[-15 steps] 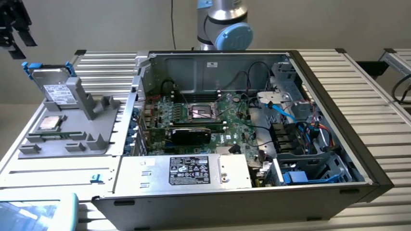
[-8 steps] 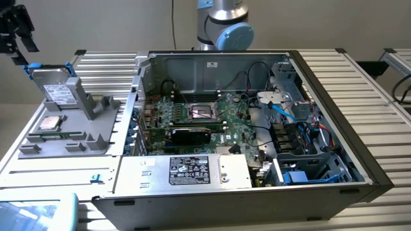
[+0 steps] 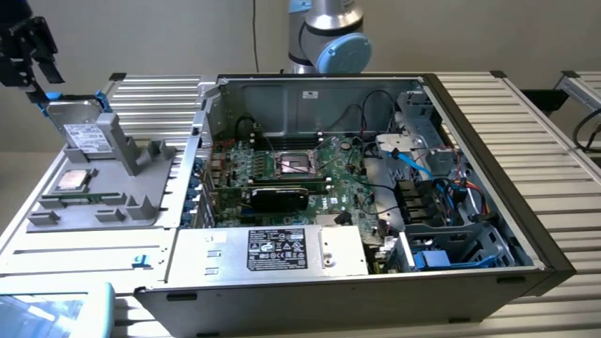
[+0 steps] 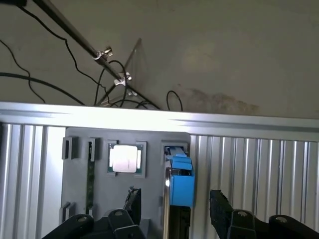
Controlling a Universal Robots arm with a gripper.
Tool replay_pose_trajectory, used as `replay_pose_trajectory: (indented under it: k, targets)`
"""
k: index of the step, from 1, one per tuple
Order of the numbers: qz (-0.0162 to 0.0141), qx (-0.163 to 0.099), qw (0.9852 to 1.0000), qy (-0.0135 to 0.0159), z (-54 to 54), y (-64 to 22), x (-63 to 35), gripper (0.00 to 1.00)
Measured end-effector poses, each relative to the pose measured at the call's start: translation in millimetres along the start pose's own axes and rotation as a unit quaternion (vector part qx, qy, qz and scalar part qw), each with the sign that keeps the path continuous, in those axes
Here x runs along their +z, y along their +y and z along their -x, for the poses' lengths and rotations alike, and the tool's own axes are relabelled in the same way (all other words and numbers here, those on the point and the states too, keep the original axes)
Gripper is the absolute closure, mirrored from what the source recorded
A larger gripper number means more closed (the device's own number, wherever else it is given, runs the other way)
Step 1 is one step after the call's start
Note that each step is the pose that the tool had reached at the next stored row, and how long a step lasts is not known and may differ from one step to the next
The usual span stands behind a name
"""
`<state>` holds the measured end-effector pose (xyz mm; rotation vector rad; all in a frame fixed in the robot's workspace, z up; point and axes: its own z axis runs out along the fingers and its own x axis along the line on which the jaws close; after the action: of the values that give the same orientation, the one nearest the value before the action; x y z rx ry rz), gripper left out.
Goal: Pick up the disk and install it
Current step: 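Pick up the disk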
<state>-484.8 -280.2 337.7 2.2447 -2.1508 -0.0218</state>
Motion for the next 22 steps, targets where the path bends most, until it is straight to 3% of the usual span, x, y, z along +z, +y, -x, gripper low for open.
replay_pose_trajectory:
  k: [22]
  targets:
    - [-0.0001, 0.000, 1.0000, 0.0000, 0.6, -2.0, 40.1, 0.34]
